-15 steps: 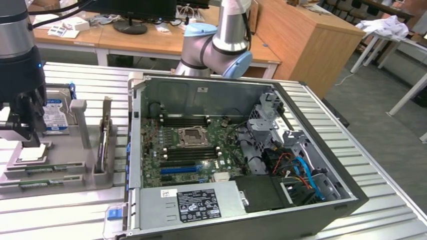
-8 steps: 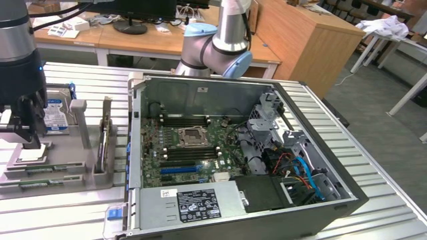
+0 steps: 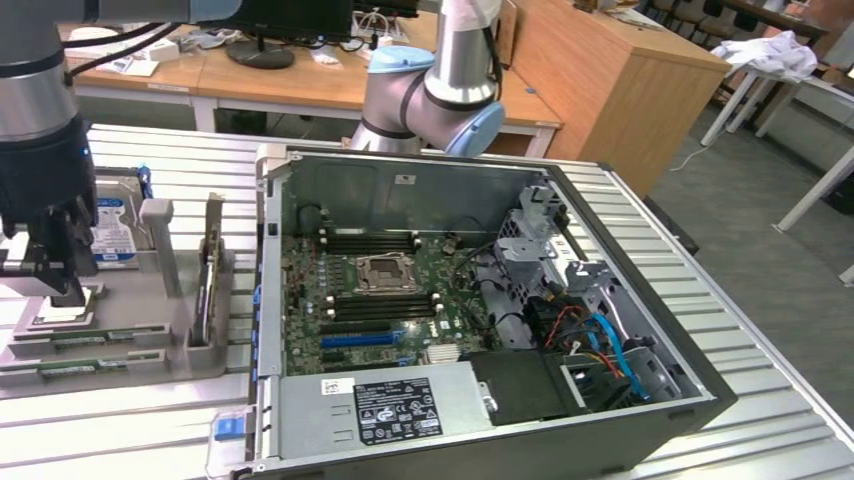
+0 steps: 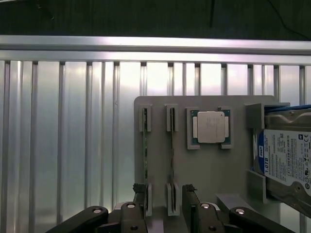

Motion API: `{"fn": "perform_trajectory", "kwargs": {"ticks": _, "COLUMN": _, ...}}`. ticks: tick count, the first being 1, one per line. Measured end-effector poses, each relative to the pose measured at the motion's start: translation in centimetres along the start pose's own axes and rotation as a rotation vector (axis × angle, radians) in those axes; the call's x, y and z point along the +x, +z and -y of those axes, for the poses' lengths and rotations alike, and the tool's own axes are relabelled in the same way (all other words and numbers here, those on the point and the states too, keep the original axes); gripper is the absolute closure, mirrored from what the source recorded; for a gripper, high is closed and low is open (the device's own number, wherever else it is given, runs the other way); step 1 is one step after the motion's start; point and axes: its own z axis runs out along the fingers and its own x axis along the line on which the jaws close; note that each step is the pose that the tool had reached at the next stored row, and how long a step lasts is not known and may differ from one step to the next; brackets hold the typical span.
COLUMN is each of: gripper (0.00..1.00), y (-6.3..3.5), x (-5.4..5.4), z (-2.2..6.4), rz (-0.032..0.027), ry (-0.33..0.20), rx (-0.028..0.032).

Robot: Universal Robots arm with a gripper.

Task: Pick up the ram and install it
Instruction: 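Pick up the ram and move it above insertion slot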

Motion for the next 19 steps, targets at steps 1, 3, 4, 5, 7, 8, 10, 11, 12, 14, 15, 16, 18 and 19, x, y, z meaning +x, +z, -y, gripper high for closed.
{"fn": "perform_trajectory", "kwargs": {"ticks": 1, "gripper": 0.57, "y": 0.17, "x": 0.0, "z": 0.01, "rz": 0.0000, "ry": 0.000, "rx": 0.0001}}
{"fn": "perform_trajectory", "kwargs": {"ticks": 3, "gripper": 0.57, "y": 0.52, "x": 0.0, "z": 0.02, "rz": 0.0000, "ry": 0.000, "rx": -0.0001}}
{"fn": "perform_trajectory", "kwargs": {"ticks": 4, "gripper": 0.57, "y": 0.70, "x": 0.0, "z": 0.03, "rz": 0.0000, "ry": 0.000, "rx": 0.0000}}
{"fn": "perform_trajectory", "kwargs": {"ticks": 5, "gripper": 0.57, "y": 0.87, "x": 0.0, "z": 0.03, "rz": 0.0000, "ry": 0.000, "rx": -0.0001}}
{"fn": "perform_trajectory", "kwargs": {"ticks": 7, "gripper": 0.57, "y": 1.21, "x": 0.0, "z": 0.04, "rz": 0.0000, "ry": 0.000, "rx": 0.0000}}
{"fn": "perform_trajectory", "kwargs": {"ticks": 8, "gripper": 0.57, "y": 1.36, "x": 0.0, "z": 0.05, "rz": 0.0000, "ry": 0.000, "rx": -0.0002}}
{"fn": "perform_trajectory", "kwargs": {"ticks": 10, "gripper": 0.57, "y": 1.68, "x": 0.0, "z": 0.06, "rz": 0.0001, "ry": 0.000, "rx": 0.0000}}
{"fn": "perform_trajectory", "kwargs": {"ticks": 11, "gripper": 0.57, "y": 1.84, "x": 0.0, "z": 0.07, "rz": 0.0000, "ry": 0.000, "rx": 0.0000}}
{"fn": "perform_trajectory", "kwargs": {"ticks": 12, "gripper": 0.57, "y": 1.99, "x": 0.0, "z": 0.07, "rz": 0.0000, "ry": 0.000, "rx": 0.0000}}
{"fn": "perform_trajectory", "kwargs": {"ticks": 14, "gripper": 0.57, "y": 2.22, "x": 0.1, "z": 0.08, "rz": 0.0001, "ry": 0.000, "rx": 0.0000}}
{"fn": "perform_trajectory", "kwargs": {"ticks": 15, "gripper": 0.57, "y": 2.29, "x": 0.1, "z": 0.08, "rz": 0.0000, "ry": 0.000, "rx": 0.0000}}
{"fn": "perform_trajectory", "kwargs": {"ticks": 16, "gripper": 0.57, "y": 2.32, "x": 0.1, "z": 0.08, "rz": -0.0001, "ry": 0.000, "rx": -0.0002}}
{"fn": "perform_trajectory", "kwargs": {"ticks": 18, "gripper": 0.57, "y": 2.32, "x": 0.1, "z": 0.08, "rz": -0.0002, "ry": 0.000, "rx": -0.0002}}
{"fn": "perform_trajectory", "kwargs": {"ticks": 19, "gripper": 0.57, "y": 2.33, "x": 0.1, "z": 0.09, "rz": -0.0001, "ry": 0.000, "rx": -0.0002}}
